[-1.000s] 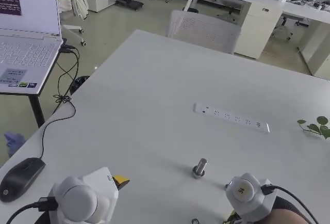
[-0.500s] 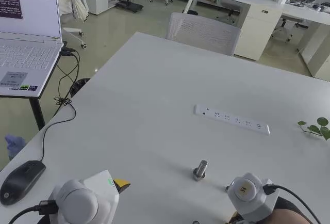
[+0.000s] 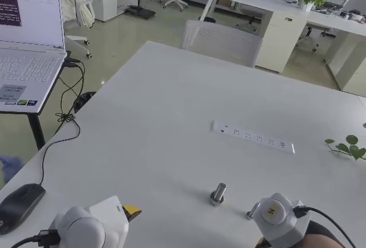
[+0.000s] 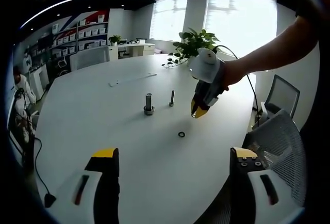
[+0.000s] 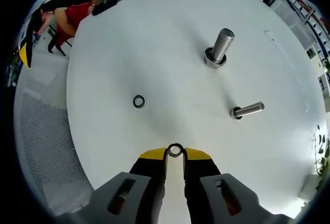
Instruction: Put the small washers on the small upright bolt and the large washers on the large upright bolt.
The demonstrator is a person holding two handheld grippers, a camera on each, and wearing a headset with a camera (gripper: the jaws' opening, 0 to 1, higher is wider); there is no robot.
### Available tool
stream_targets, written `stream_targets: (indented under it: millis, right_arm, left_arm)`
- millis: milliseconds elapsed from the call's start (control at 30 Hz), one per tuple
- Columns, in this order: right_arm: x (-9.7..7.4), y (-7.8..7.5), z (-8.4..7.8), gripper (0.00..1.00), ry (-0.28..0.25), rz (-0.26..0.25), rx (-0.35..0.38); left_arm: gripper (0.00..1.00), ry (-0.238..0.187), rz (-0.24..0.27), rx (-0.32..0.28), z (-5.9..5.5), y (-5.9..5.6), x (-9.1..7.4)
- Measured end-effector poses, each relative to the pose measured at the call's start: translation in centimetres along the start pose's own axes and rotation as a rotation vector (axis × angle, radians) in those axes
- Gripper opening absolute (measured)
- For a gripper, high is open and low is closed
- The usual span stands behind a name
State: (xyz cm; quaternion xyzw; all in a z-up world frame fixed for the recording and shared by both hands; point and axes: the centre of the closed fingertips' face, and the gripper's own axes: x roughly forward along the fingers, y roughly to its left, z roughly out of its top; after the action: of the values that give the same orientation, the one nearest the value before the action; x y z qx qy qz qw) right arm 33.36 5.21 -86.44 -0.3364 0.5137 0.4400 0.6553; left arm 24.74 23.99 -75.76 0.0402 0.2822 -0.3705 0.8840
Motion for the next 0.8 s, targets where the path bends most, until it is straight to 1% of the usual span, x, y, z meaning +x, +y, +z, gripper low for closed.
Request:
stream_targets:
  millis: [233, 333, 567, 800]
  right_arm:
    - [-1.2, -0.7, 0.4, 0.13, -0.002, 0.002, 0.007]
    - [-1.7, -1.0, 0.6, 0.13, -0.002, -0.001, 0.006]
    - [-2.9, -1.6, 1.0, 0.13, -0.007, -0.011, 0.013]
    - [-3.9, -2.3, 1.3, 0.13, -0.012, -0.017, 0.020]
  left_arm:
    - [0.89, -0.007, -0.001, 0.005, 0.5, 0.1, 0.0]
    - [0.89, -0.018, -0.002, 0.004, 0.8, 0.1, 0.0]
    - [0.93, -0.032, 0.009, 0.005, 1.5, 0.3, -0.1]
    - [0.94, -0.032, 0.012, 0.006, 1.8, 0.4, -0.2]
